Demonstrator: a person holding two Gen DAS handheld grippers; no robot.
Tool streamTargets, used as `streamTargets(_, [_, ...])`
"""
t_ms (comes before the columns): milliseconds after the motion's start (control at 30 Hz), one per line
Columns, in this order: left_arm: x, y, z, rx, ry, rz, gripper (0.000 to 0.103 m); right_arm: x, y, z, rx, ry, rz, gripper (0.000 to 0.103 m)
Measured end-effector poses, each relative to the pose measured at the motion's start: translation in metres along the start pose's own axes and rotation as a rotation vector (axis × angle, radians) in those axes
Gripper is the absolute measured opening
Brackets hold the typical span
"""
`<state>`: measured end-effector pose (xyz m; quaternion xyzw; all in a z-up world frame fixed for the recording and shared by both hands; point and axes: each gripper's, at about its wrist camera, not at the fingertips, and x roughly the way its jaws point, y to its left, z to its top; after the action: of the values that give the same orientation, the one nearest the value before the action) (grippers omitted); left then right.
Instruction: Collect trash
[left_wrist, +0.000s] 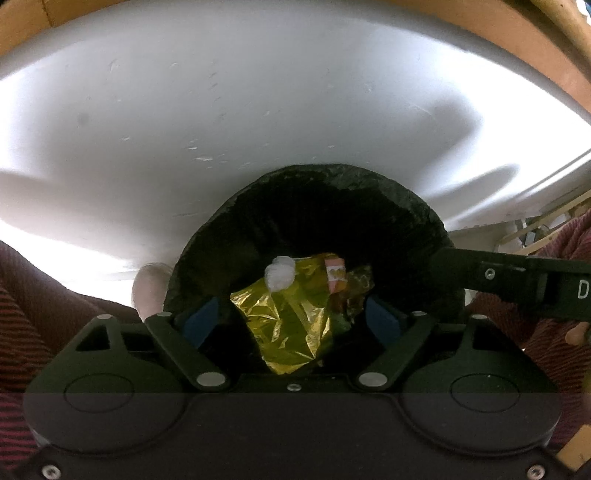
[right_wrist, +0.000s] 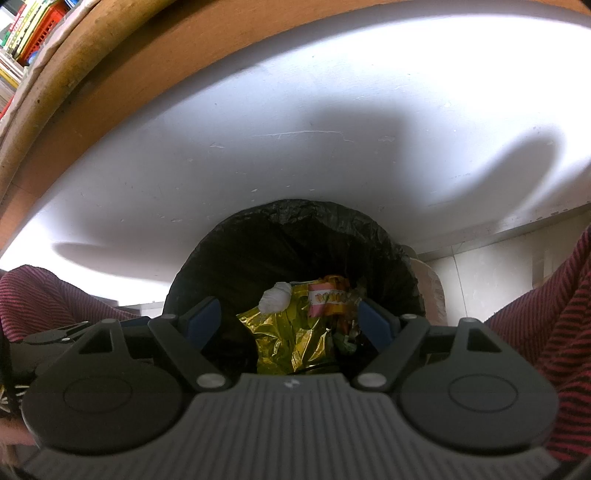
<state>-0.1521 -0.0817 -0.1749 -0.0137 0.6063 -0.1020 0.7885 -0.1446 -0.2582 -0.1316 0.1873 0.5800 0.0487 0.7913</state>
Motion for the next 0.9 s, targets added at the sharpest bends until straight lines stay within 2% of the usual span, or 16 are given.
streamTargets(400, [0.0011, -0.0019, -0.0006, 0.010, 0.006, 0.001, 0.092, 0.0001, -0.0006, 0.0007, 0.000, 0.001, 0.000, 0.088])
streamTargets(500, [0.0010, -0.0027, -0.0008, 0.014, 0.001, 0.006, 0.097, 0.0001, -0.0012, 0.0010, 0.000, 0.001, -0.001, 0.088])
streamTargets(733, [-0.0007, -0.0044, -0.0013, 0.024, -0.009, 0.018, 0.101, 0.0009, -0.0034, 0.0004, 0.003, 0.002, -0.002, 0.088])
streamTargets(900, [-0.0021, -0.0045, -0.0017, 0.022, -0.015, 0.009, 0.102, 0.0009, -0.0039, -0.0001, 0.004, 0.001, -0.004, 0.088])
